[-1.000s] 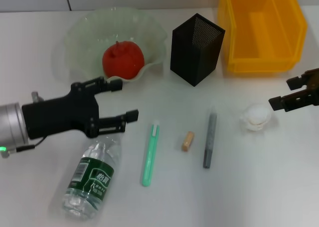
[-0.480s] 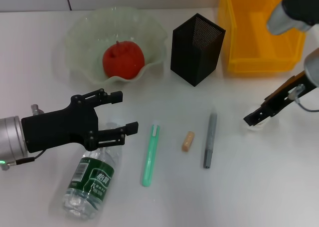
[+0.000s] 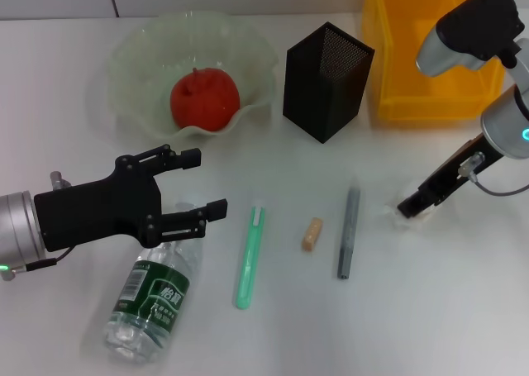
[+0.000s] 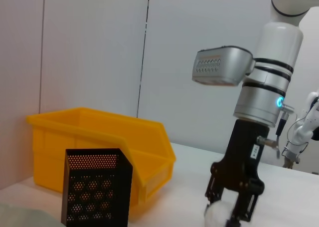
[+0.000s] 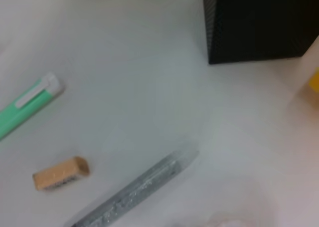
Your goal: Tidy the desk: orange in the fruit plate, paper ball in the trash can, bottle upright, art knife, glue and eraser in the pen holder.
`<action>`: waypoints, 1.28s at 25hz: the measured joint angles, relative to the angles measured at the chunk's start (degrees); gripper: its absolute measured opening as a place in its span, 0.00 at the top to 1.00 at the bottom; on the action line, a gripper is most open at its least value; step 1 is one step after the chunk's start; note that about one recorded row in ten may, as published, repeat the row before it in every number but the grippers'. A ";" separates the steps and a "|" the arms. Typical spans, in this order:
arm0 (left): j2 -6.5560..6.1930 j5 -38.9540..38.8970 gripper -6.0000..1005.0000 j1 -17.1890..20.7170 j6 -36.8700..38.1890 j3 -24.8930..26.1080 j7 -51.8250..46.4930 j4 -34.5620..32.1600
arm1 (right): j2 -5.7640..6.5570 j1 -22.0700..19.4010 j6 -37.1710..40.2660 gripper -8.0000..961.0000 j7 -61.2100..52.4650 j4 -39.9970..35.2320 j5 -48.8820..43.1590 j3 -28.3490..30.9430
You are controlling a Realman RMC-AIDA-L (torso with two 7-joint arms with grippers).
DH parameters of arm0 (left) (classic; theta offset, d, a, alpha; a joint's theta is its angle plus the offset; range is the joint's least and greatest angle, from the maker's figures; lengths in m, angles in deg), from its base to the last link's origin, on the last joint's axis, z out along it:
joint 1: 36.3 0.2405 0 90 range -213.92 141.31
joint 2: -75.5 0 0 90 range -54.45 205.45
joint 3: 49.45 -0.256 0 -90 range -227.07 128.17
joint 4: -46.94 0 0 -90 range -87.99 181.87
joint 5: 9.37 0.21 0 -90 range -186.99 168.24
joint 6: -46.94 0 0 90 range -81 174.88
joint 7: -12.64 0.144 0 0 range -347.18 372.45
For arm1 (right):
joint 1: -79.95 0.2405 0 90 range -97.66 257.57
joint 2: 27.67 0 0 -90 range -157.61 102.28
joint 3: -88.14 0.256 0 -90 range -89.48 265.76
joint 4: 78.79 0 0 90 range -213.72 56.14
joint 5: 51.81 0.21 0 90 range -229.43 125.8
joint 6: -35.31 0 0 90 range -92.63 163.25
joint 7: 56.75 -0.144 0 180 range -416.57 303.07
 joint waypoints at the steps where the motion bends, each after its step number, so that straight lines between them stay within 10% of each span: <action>1: 0.00 -0.01 0.16 0.00 0.00 0.02 0.08 0.00 | 0.01 -0.23 0.20 0.26 -0.02 -0.98 0.00 0.14; 12: 0.01 -0.21 0.16 -0.01 0.19 0.18 0.54 -0.02 | 0.63 -1.47 1.11 0.42 -0.64 -21.22 0.11 14.77; 22: 0.10 -2.63 0.16 -0.03 0.60 0.68 0.03 -0.05 | 3.77 5.52 -21.08 0.33 1.30 1.87 -0.37 17.21; 32: 0.06 -2.66 0.16 0.04 1.01 0.50 -0.87 -0.85 | 2.31 -0.19 -20.22 0.21 4.16 -5.91 8.14 17.33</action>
